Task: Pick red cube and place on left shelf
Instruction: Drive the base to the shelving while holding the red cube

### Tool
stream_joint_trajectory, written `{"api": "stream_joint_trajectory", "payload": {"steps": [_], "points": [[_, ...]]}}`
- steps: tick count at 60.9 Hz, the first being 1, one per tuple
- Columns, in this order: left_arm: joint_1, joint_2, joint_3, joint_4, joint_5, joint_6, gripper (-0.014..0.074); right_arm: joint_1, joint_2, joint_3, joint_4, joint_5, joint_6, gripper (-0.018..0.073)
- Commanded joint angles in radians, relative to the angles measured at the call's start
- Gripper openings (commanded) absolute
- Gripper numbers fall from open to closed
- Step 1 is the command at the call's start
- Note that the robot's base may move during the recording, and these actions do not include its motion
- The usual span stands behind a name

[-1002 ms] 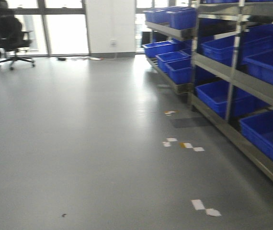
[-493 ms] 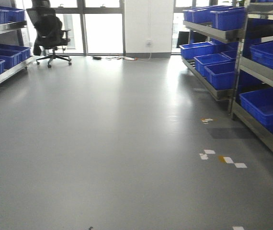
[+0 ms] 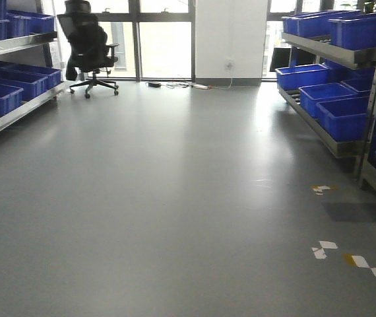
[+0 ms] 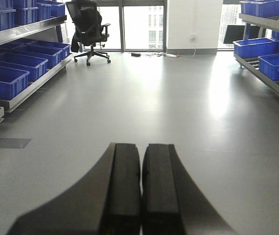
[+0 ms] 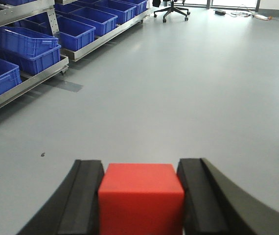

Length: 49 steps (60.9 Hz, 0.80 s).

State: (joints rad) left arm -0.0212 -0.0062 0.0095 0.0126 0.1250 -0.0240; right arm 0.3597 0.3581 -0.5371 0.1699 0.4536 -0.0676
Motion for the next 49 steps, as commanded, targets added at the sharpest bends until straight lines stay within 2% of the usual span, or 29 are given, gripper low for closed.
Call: {"api": "stream_joint_trajectory", "payload": {"steps": [1,49], "points": [[-0.001,-0.017,0.023,-0.005,-0.086,-0.001,0.0102,-0.001,0.006,-0.027,0.003,-0.085,-0.008,0.0174],[-0.001,-0.017,0.023,-0.005,-0.086,-0.001,0.0102,-0.001,0.006,-0.027,0.003,-0.084,-0.008,0.0174]]}}
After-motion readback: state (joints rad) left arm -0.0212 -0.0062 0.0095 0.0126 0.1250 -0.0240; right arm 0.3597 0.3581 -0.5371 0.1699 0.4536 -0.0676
